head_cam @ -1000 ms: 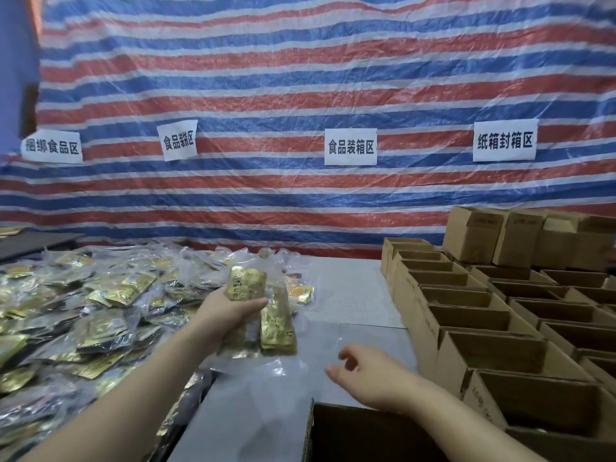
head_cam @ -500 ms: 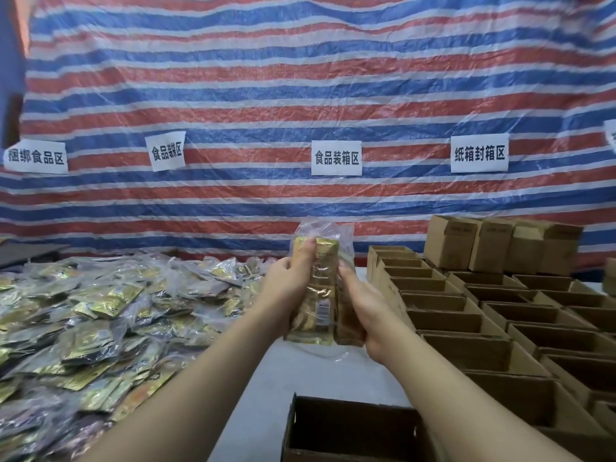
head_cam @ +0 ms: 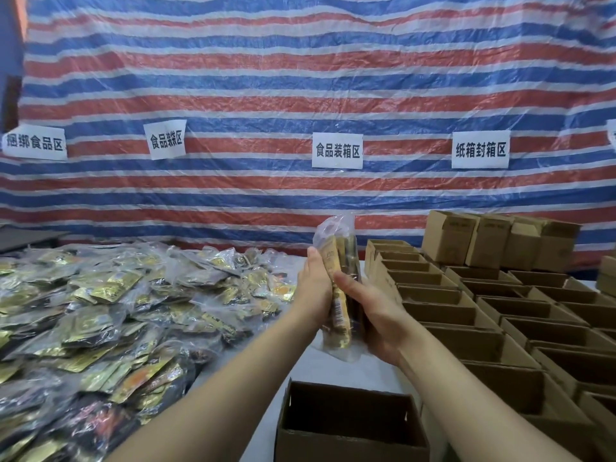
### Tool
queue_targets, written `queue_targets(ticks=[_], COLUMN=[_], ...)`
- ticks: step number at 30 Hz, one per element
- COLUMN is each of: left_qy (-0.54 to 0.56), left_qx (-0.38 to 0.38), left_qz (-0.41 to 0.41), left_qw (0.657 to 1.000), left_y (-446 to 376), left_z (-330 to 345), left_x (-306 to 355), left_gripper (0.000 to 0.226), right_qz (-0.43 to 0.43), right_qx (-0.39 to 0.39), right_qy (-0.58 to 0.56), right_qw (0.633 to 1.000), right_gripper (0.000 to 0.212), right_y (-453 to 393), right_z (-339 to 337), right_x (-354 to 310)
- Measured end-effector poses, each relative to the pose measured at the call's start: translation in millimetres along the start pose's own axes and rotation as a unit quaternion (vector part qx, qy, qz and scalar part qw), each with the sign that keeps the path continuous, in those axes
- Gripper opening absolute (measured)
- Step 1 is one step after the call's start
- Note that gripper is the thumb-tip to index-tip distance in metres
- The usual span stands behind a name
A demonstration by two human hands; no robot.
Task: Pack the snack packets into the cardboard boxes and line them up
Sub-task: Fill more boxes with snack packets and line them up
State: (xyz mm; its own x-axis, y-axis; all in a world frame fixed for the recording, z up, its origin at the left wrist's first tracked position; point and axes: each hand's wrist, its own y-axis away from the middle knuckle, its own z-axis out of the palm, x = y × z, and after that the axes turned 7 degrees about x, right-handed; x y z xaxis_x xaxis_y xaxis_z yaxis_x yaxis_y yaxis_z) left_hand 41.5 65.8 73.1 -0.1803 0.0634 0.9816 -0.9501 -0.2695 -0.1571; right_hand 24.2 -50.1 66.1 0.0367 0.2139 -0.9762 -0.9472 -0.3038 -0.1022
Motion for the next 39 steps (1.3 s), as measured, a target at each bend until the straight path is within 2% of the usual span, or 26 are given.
queue_targets(ticks=[2, 5, 7, 9, 12, 14, 18, 21, 24, 25, 27, 29, 31, 35, 37, 39], left_qy=[-0.041, -0.142, -0.17, -0.2, -0.309, -0.336, -0.222, -0.231, -0.197, -0.183, -0.185, -0.234, -0.245, -0.109, -0.099, -0.125], left_qx=[-0.026, -0.064, -0.109, -0.135, -0.172, -0.198, -0.168, -0.152, -0.148, -0.143, -0.13, -0.141, -0.149, -0.125, -0.1, -0.076], left_qz=[0.001, 0.045, 0.077, 0.04, -0.027, -0.078, -0.147, -0.141, -0.143, -0.147, -0.144, -0.13, -0.119, -0.167, -0.189, -0.195], left_qw=[0.999, 0.987, 0.976, 0.97, 0.935, 0.918, 0.949, 0.951, 0.959, 0.962, 0.964, 0.953, 0.951, 0.972, 0.972, 0.97], left_y=[1, 9, 15, 21, 31, 42, 58, 63, 67, 68, 68, 67, 69, 71, 69, 67], left_z=[0, -4, -16, -36, -71, -85, -88, -87, -88, -88, -88, -88, -87, -86, -80, -77], left_x=[1, 9, 7, -8, -47, -71, -93, -91, -93, -93, -96, -99, -97, -96, -98, -98], left_gripper=[0.077, 0.074, 0.066, 0.058, 0.042, 0.035, 0.02, 0.021, 0.021, 0.018, 0.009, 0.021, 0.023, 0.016, 0.023, 0.028], right_qz=[-0.012, -0.025, -0.031, -0.038, -0.056, -0.069, -0.032, -0.019, 0.011, 0.026, 0.061, 0.1, 0.14, 0.189, 0.185, 0.184], right_qx=[0.0, 0.001, 0.005, 0.015, 0.021, 0.003, -0.055, -0.102, -0.133, -0.151, -0.188, -0.216, -0.236, -0.263, -0.249, -0.254], right_qy=[0.03, 0.035, 0.063, 0.114, 0.196, 0.241, 0.264, 0.263, 0.28, 0.305, 0.37, 0.411, 0.436, 0.487, 0.509, 0.551], right_qw=[0.999, 0.999, 0.997, 0.993, 0.979, 0.968, 0.962, 0.959, 0.951, 0.94, 0.908, 0.88, 0.857, 0.811, 0.803, 0.773], right_gripper=[0.07, 0.058, 0.052, 0.057, 0.084, 0.084, 0.087, 0.07, 0.058, 0.053, 0.031, 0.014, 0.009, 0.035, 0.049, 0.047], right_y=[1, 7, 14, 21, 32, 39, 47, 54, 57, 58, 60, 61, 58, 50, 45, 39], right_z=[-3, -11, -20, -30, -42, -45, -48, -49, -50, -49, -48, -48, -49, -41, -34, -29], right_x=[1, 5, 5, 7, 17, 25, 43, 48, 45, 43, 41, 38, 38, 38, 40, 44])
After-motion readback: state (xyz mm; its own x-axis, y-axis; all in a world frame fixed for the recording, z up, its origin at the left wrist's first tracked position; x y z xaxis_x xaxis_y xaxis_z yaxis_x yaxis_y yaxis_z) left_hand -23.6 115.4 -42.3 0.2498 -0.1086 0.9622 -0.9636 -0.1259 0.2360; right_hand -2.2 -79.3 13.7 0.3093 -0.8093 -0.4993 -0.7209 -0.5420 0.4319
